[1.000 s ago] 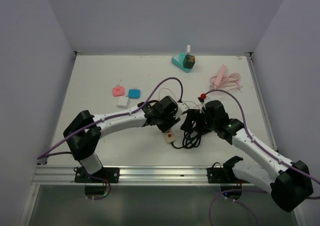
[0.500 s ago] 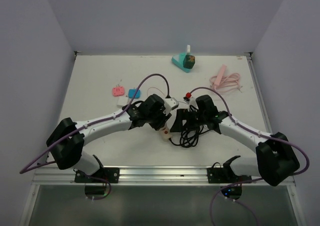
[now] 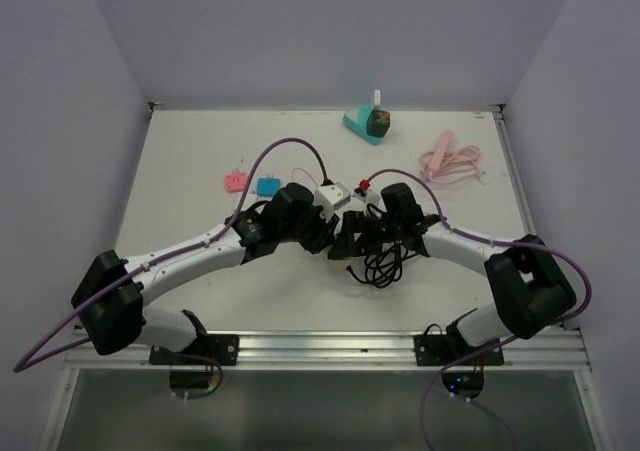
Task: Pull the plug off the socket
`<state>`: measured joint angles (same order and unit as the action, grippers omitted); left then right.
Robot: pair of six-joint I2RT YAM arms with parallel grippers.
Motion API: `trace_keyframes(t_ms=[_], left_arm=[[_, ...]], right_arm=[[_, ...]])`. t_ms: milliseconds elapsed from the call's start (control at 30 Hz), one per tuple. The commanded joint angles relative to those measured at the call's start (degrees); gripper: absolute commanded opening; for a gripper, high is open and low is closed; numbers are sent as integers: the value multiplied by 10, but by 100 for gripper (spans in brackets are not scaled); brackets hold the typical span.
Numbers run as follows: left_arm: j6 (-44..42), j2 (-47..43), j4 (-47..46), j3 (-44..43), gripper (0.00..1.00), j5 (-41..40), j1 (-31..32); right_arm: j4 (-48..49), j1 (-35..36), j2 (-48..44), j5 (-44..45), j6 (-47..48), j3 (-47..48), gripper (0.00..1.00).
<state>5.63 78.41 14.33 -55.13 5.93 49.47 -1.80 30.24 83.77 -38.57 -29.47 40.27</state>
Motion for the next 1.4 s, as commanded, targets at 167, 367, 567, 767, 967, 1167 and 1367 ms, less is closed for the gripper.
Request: trace_keyframes(t_ms=[167, 367, 567, 767, 967, 1167, 1367], left_arm=[[38, -62, -164, 37, 0, -15, -9], [62, -96, -210, 80, 0, -36, -10], [90, -104, -201, 110, 8, -32, -10], [95, -125, -186, 148, 46, -18, -10], [89, -101, -182, 157, 76, 5, -10], [79, -72, -168, 153, 78, -6, -3], [66, -56, -144, 154, 78, -51, 11]], right_arm=[[157, -1, 33, -82, -88, -30, 65], [173, 0, 39, -102, -102, -37, 26], [139, 0, 1, -71, -67, -29, 0], [5, 1, -51, 8, 23, 8, 0], [-65, 6, -62, 62, 78, 38, 0], [-114, 25, -69, 117, 114, 66, 0], [-128, 40, -73, 147, 127, 79, 0]])
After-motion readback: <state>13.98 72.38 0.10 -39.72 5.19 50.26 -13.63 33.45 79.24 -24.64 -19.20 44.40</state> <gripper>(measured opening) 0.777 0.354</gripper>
